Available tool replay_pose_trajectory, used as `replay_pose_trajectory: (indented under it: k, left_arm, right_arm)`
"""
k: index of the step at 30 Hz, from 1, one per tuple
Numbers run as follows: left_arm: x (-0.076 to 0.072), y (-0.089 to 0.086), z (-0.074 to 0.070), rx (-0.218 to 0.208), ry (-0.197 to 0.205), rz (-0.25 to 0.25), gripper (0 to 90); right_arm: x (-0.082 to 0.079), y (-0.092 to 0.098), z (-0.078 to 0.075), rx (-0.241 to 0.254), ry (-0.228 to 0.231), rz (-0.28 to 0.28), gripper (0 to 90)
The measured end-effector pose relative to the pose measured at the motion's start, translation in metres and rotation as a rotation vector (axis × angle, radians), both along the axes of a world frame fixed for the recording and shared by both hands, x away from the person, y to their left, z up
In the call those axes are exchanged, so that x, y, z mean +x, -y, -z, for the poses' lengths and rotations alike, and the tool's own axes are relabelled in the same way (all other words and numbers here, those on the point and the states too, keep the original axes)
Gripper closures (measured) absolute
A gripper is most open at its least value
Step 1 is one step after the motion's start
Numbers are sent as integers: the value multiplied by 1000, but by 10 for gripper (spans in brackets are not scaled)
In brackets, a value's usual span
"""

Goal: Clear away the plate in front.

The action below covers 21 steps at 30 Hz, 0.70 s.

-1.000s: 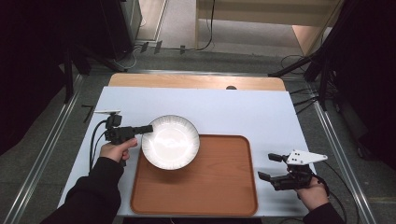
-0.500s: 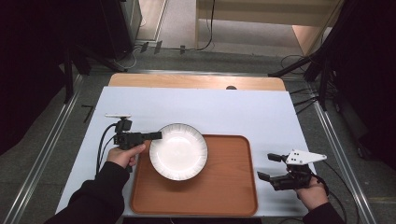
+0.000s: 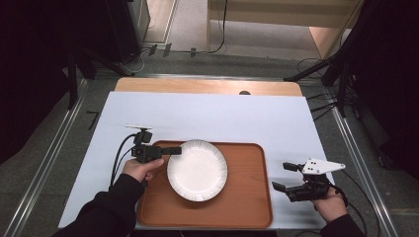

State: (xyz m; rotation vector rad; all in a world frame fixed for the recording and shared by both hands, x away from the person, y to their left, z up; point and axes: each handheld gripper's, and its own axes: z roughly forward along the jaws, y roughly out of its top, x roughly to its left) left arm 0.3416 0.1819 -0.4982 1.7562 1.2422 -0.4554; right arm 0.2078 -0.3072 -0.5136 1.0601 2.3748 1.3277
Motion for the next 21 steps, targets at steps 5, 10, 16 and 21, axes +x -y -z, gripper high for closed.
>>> replay_pose_trajectory:
  k: [5, 10, 16, 21]
  left_arm:
    - [0, 3, 3, 14, 7, 6, 793]
    - [-2, 9, 6, 52, 28, 10, 809]
    - [-4, 14, 8, 105, 50, 27, 826]
    - [-5, 20, 9, 157, 69, 52, 837]
  right_arm:
    - [0, 0, 0, -2, -1, -3, 178]
    - [1, 0, 0, -8, 0, -8, 178]
    - [1, 0, 0, -12, -1, -10, 178]
    - [1, 0, 0, -11, -1, -12, 178]
